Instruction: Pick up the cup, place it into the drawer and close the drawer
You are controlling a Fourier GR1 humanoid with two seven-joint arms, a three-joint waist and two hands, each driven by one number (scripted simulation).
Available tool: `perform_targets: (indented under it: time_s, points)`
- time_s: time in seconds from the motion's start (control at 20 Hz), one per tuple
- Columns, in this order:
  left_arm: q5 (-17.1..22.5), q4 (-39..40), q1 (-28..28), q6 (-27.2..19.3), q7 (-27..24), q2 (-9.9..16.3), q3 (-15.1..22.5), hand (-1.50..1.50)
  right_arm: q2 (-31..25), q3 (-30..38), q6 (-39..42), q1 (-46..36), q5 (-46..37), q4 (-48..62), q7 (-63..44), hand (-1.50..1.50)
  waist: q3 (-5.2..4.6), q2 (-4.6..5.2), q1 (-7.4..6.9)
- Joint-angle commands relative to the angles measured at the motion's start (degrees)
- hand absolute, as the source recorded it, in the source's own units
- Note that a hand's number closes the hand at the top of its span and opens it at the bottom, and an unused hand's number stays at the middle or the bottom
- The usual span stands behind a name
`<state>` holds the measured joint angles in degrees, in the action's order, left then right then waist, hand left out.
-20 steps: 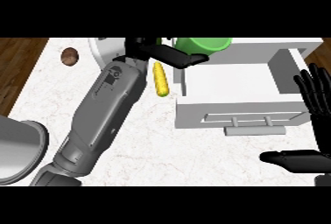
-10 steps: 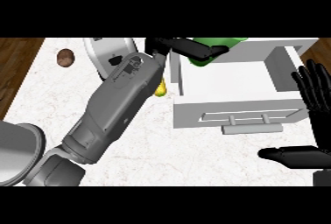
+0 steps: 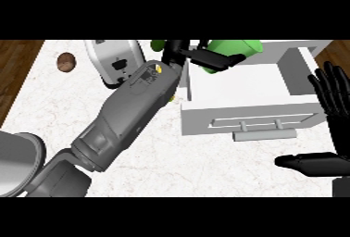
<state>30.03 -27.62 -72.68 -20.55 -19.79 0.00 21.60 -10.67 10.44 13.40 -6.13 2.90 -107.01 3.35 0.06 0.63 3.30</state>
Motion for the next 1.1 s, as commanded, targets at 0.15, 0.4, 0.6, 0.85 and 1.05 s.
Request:
perform_targets:
  time_s: [0.15, 0.4, 0.6, 0.85, 1.05]
  points:
    - [2.29, 2.7, -0.46, -2.58, 2.86, 0.0, 9.15, -1.5, -1.28, 2.05, 0.98, -2.02, 1.65, 2.45, 1.29, -1.5, 0.03, 0.35, 1.28]
    - [2.64, 3.62, -0.35, -3.7, 6.0, 0.0, 15.34, -1.5, -0.64, -0.28, -0.17, -3.63, 0.02, 0.68, -1.88, -1.5, 0.01, 0.48, 1.57]
    - [3.0, 3.09, 1.15, -6.94, 4.19, 0.0, 18.65, -1.5, 0.36, -1.03, 0.25, -3.34, -0.19, 2.58, 0.77, -1.5, 0.02, 0.66, 1.7]
    - [6.43, 1.27, -2.43, -9.15, 1.54, 0.0, 16.27, -1.5, 1.62, -0.57, 3.57, -2.65, 6.22, 3.47, 1.73, -1.5, 0.04, 0.7, 1.89]
    - [8.28, -2.82, -0.1, -9.04, -3.43, 0.0, 14.99, -1.5, -0.11, 0.13, 8.71, -0.21, 11.05, 3.46, 1.56, 1.5, 0.0, 0.11, -0.01]
